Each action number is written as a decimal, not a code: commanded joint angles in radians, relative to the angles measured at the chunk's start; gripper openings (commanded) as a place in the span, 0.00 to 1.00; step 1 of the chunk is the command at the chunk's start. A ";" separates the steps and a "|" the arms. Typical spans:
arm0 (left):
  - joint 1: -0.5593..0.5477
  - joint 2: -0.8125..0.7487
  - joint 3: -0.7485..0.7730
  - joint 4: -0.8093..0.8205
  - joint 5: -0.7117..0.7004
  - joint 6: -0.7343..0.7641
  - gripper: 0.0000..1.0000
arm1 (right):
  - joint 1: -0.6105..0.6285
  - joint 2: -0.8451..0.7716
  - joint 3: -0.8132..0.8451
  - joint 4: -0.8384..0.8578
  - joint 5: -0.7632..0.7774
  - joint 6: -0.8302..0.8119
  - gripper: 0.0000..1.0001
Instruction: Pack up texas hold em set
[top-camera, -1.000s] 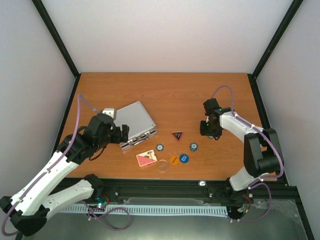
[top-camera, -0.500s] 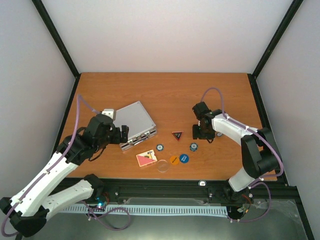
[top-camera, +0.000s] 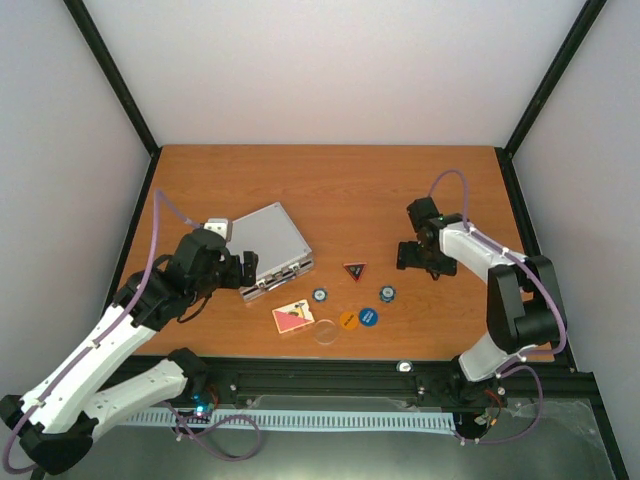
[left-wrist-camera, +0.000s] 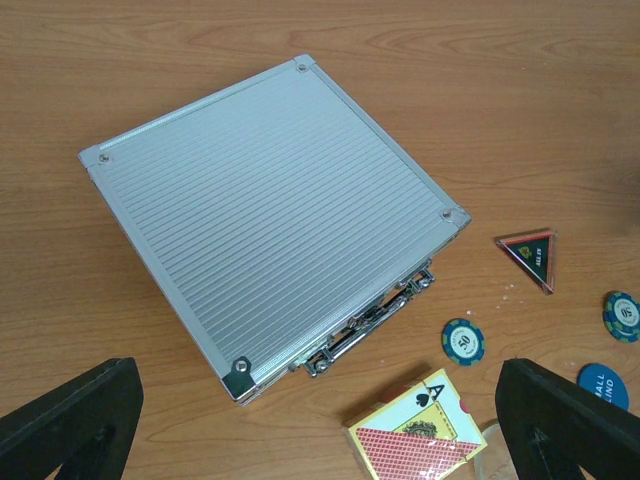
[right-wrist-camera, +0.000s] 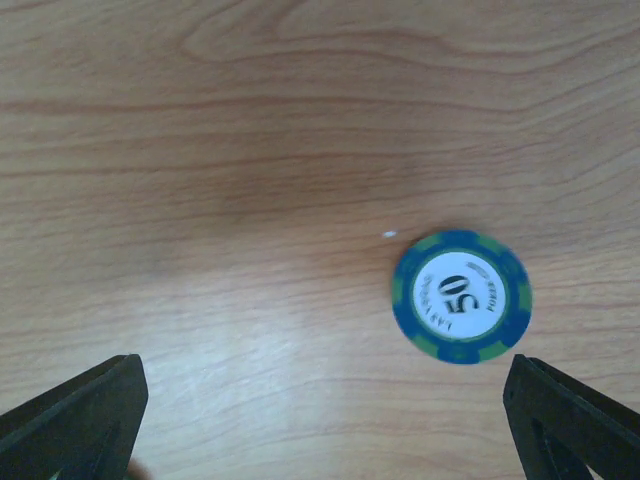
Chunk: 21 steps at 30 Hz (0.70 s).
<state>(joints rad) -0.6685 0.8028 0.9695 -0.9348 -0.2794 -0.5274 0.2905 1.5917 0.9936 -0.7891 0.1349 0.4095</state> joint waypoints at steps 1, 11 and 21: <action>0.000 0.000 0.009 0.028 0.015 0.014 1.00 | -0.040 0.035 0.018 0.029 0.005 0.005 1.00; 0.000 -0.010 0.018 0.003 -0.004 0.021 1.00 | -0.085 0.107 -0.001 0.069 0.005 0.012 0.99; 0.000 0.019 0.018 0.023 0.007 0.023 1.00 | -0.165 0.114 -0.042 0.132 -0.091 -0.004 0.93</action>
<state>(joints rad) -0.6685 0.8146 0.9695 -0.9344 -0.2760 -0.5270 0.1532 1.6997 0.9863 -0.6991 0.0975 0.4072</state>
